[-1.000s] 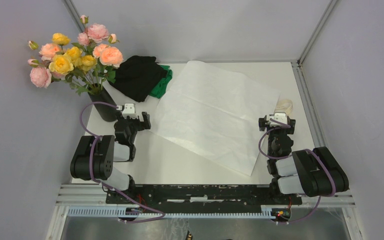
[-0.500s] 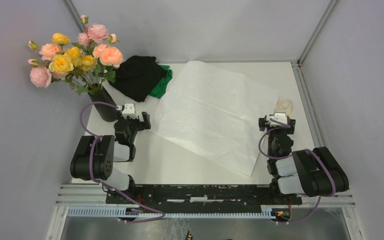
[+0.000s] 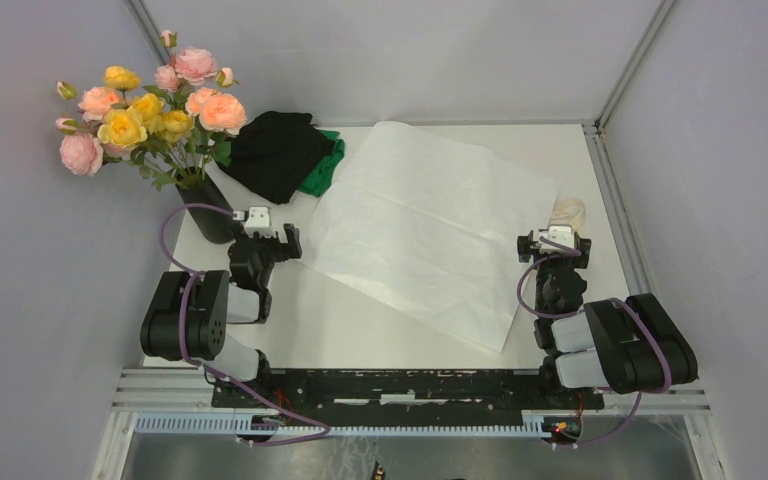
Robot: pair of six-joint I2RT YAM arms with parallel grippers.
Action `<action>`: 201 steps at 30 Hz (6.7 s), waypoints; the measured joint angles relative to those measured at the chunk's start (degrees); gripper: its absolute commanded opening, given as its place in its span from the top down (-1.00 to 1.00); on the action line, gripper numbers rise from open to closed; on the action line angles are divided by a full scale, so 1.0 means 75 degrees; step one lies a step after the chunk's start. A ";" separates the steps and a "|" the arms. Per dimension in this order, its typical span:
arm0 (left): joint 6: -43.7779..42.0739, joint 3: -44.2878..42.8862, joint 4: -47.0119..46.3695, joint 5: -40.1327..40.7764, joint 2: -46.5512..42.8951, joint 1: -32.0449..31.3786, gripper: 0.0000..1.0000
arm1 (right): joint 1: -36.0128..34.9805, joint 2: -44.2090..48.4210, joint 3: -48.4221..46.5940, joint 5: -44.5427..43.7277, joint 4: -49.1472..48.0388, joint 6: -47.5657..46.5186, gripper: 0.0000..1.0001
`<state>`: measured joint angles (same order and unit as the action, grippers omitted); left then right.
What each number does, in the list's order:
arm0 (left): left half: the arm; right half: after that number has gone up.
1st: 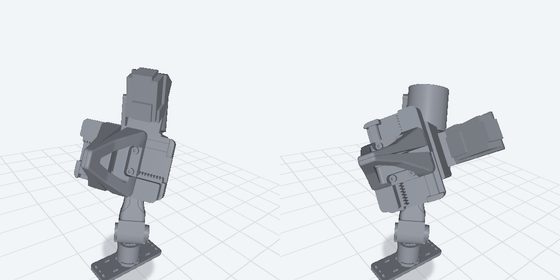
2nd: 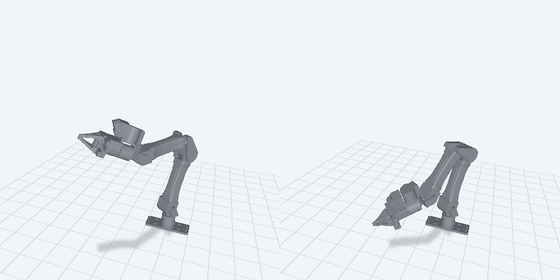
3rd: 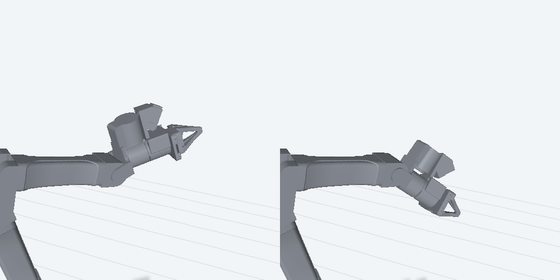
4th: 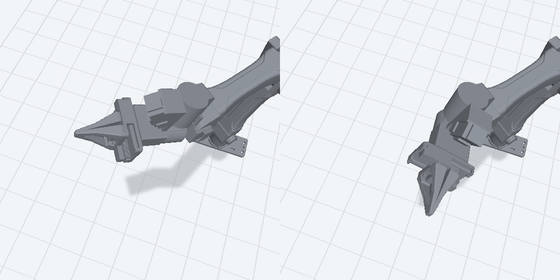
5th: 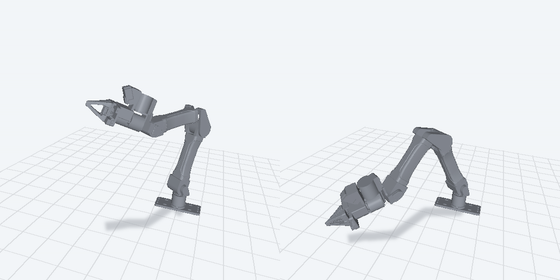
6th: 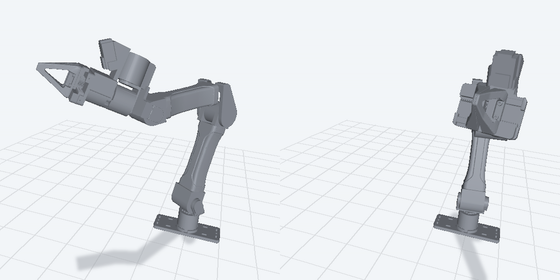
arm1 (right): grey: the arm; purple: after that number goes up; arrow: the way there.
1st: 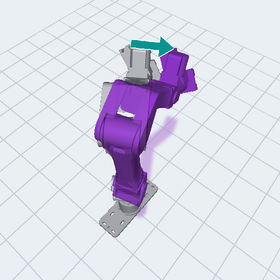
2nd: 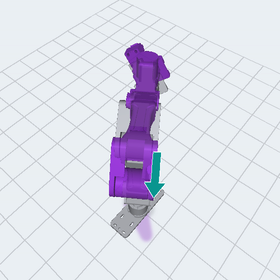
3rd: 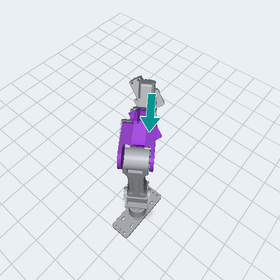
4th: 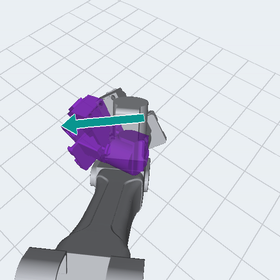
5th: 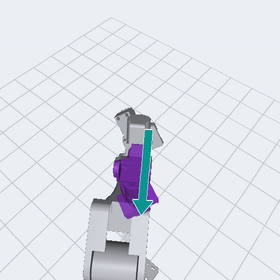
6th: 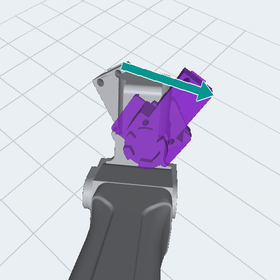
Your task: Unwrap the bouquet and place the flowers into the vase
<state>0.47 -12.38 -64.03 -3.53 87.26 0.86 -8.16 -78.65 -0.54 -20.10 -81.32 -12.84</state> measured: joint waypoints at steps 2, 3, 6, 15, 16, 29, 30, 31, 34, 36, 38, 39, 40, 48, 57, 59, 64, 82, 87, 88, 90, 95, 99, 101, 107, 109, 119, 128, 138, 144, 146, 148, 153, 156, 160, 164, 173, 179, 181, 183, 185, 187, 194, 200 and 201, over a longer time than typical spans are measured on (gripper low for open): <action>0.0000 0.0000 0.0000 0.0000 0.0000 0.0000 -1.00 | 0.0000 0.0000 0.0000 -0.0003 0.0000 0.0000 -0.96; 0.0000 0.0000 0.0000 0.0000 0.0000 0.0000 -1.00 | 0.0000 0.0000 0.0000 0.0000 -0.0003 0.0000 -0.96; 0.0000 0.0000 0.0000 0.0000 0.0000 0.0000 -1.00 | 0.0000 0.0000 0.0000 0.0000 0.0000 0.0000 -0.96; 0.0000 0.0000 0.0000 0.0000 0.0000 0.0000 -1.00 | 0.0000 0.0000 0.0000 0.0000 0.0000 0.0000 -0.96; 0.0000 0.0000 0.0000 0.0000 0.0000 0.0000 -1.00 | 0.0000 0.0000 0.0000 0.0000 0.0000 0.0000 -0.96; 0.0000 0.0000 0.0000 0.0000 0.0000 0.0000 -1.00 | 0.0000 0.0000 0.0000 0.0000 0.0000 0.0000 -0.96; 0.0000 0.0000 0.0000 0.0000 0.0000 0.0000 -1.00 | 0.0000 0.0000 0.0000 0.0000 0.0000 0.0000 -0.96; 0.0000 0.0000 0.0000 0.0003 0.0000 0.0000 -1.00 | 0.0000 0.0000 0.0000 0.0000 -0.0003 0.0000 -0.96; 0.0000 0.0000 0.0000 0.0003 0.0000 0.0000 -1.00 | 0.0000 0.0000 0.0000 0.0000 -0.0003 -0.0003 -0.96; 0.0000 0.0000 0.0000 0.0000 0.0000 0.0000 -1.00 | 0.0000 0.0000 0.0000 0.0000 -0.0003 0.0000 -0.96; 0.0000 0.0000 0.0000 0.0003 0.0000 0.0000 -1.00 | 0.0000 0.0000 0.0000 0.0000 -0.0003 0.0000 -0.96; 0.0000 0.0000 0.0000 0.0003 0.0000 0.0000 -1.00 | 0.0000 0.0000 0.0000 0.0000 -0.0003 0.0000 -0.96; 0.0000 0.0000 0.0000 0.0000 0.0000 0.0000 -1.00 | 0.0000 0.0000 0.0000 0.0000 0.0000 0.0000 -0.96; 0.0000 0.0000 0.0000 0.0000 0.0000 0.0000 -1.00 | 0.0000 0.0000 0.0000 0.0000 0.0000 0.0000 -0.96; 0.0000 0.0000 0.0000 0.0000 0.0000 0.0000 -1.00 | 0.0000 0.0000 0.0000 0.0000 0.0000 0.0000 -0.96; 0.0000 0.0000 0.0000 0.0003 0.0000 0.0000 -1.00 | 0.0000 0.0000 0.0000 0.0000 0.0000 0.0000 -0.96; 0.0000 0.0000 0.0000 0.0000 0.0000 0.0000 -1.00 | 0.0000 0.0000 0.0000 0.0000 -0.0003 0.0000 -0.96; 0.0000 0.0000 0.0000 0.0000 0.0000 0.0000 -1.00 | 0.0000 0.0000 0.0000 0.0000 -0.0003 0.0000 -0.96; 0.0000 0.0000 0.0000 0.0003 0.0000 0.0000 -1.00 | 0.0000 0.0000 0.0000 0.0000 -0.0003 0.0000 -0.96; 0.0000 0.0000 0.0000 0.0000 0.0000 0.0000 -1.00 | 0.0000 0.0000 0.0000 0.0000 0.0000 0.0000 -0.96; 0.0000 0.0000 -0.0003 0.0003 0.0000 0.0000 -1.00 | 0.0000 0.0000 0.0000 0.0000 -0.0003 0.0000 -0.96; 0.0000 0.0000 0.0000 0.0003 0.0000 0.0000 -1.00 | 0.0000 0.0000 0.0000 0.0000 0.0000 0.0000 -0.96; 0.0000 0.0000 0.0000 0.0000 0.0000 0.0000 -1.00 | 0.0000 0.0000 0.0000 0.0000 -0.0003 0.0000 -0.96; 0.0000 0.0000 0.0000 0.0003 0.0000 0.0000 -1.00 | 0.0000 0.0000 0.0000 0.0000 -0.0003 -0.0003 -0.96; 0.0000 0.0000 0.0000 0.0000 0.0000 0.0000 -1.00 | 0.0000 0.0000 0.0000 0.0000 -0.0003 0.0000 -0.96; 0.0000 0.0000 0.0000 0.0000 0.0000 0.0000 -1.00 | 0.0000 0.0000 0.0000 0.0000 -0.0003 0.0000 -0.96; 0.0000 0.0000 0.0000 0.0000 0.0000 0.0000 -1.00 | 0.0000 0.0000 0.0000 0.0000 0.0000 0.0000 -0.96; 0.0000 0.0000 0.0000 0.0000 0.0000 0.0000 -1.00 | 0.0000 0.0000 0.0000 0.0000 0.0000 0.0000 -0.96; 0.0000 0.0000 0.0000 0.0000 0.0000 0.0000 -1.00 | 0.0000 0.0000 0.0000 0.0000 -0.0003 0.0000 -0.96; 0.0000 0.0000 0.0000 0.0000 0.0000 0.0000 -1.00 | 0.0000 0.0000 0.0000 0.0000 -0.0003 0.0000 -0.96; 0.0000 0.0000 0.0000 0.0003 0.0000 0.0003 -1.00 | 0.0000 0.0000 0.0000 0.0000 0.0000 0.0000 -0.96; 0.0000 0.0000 0.0000 0.0003 0.0000 0.0000 -1.00 | 0.0000 0.0000 0.0000 0.0000 0.0000 0.0000 -0.96; 0.0000 0.0000 0.0000 0.0000 0.0000 0.0000 -1.00 | 0.0000 0.0000 0.0000 0.0000 -0.0003 0.0000 -0.96; 0.0000 0.0000 -0.0003 0.0000 0.0000 0.0000 -1.00 | 0.0000 0.0000 0.0000 0.0000 -0.0003 0.0000 -0.96; 0.0000 0.0000 0.0000 0.0000 0.0000 0.0000 -1.00 | 0.0000 0.0000 0.0000 0.0000 0.0000 0.0000 -0.96; 0.0000 0.0000 0.0000 0.0003 0.0000 0.0000 -1.00 | 0.0000 0.0000 0.0000 0.0000 0.0000 0.0000 -0.96; 0.0000 0.0000 0.0000 0.0000 0.0000 0.0000 -1.00 | 0.0000 0.0000 0.0000 0.0000 -0.0003 0.0000 -0.96; 0.0000 0.0000 0.0000 0.0000 0.0000 0.0000 -1.00 | 0.0000 0.0000 0.0000 0.0000 0.0000 0.0000 -0.96; 0.0000 0.0000 0.0000 0.0003 0.0000 0.0000 -1.00 | 0.0000 0.0000 0.0000 0.0000 0.0000 0.0000 -0.96; 0.0000 0.0000 0.0000 0.0003 0.0000 0.0000 -1.00 | 0.0000 0.0000 0.0000 0.0000 0.0000 0.0000 -0.96; 0.0000 0.0000 0.0000 0.0003 0.0000 0.0000 -1.00 | 0.0000 0.0000 0.0000 0.0000 0.0000 0.0000 -0.96; 0.0000 0.0000 0.0000 0.0003 0.0000 0.0000 -1.00 | 0.0000 0.0000 0.0000 0.0000 -0.0003 0.0000 -0.96; 0.0000 0.0000 0.0000 0.0000 0.0000 0.0000 -1.00 | 0.0000 0.0000 0.0000 0.0000 0.0000 0.0000 -0.96; 0.0000 0.0000 0.0000 0.0000 0.0000 0.0000 -1.00 | 0.0000 0.0000 0.0000 0.0000 0.0000 0.0000 -0.96; 0.0000 0.0000 0.0000 0.0000 0.0000 0.0000 -1.00 | 0.0000 0.0000 0.0000 0.0000 0.0000 0.0000 -0.96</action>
<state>0.47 -12.38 -64.03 -3.53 87.26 0.86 -8.16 -78.65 -0.54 -20.10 -81.32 -12.84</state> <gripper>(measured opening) 0.997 0.979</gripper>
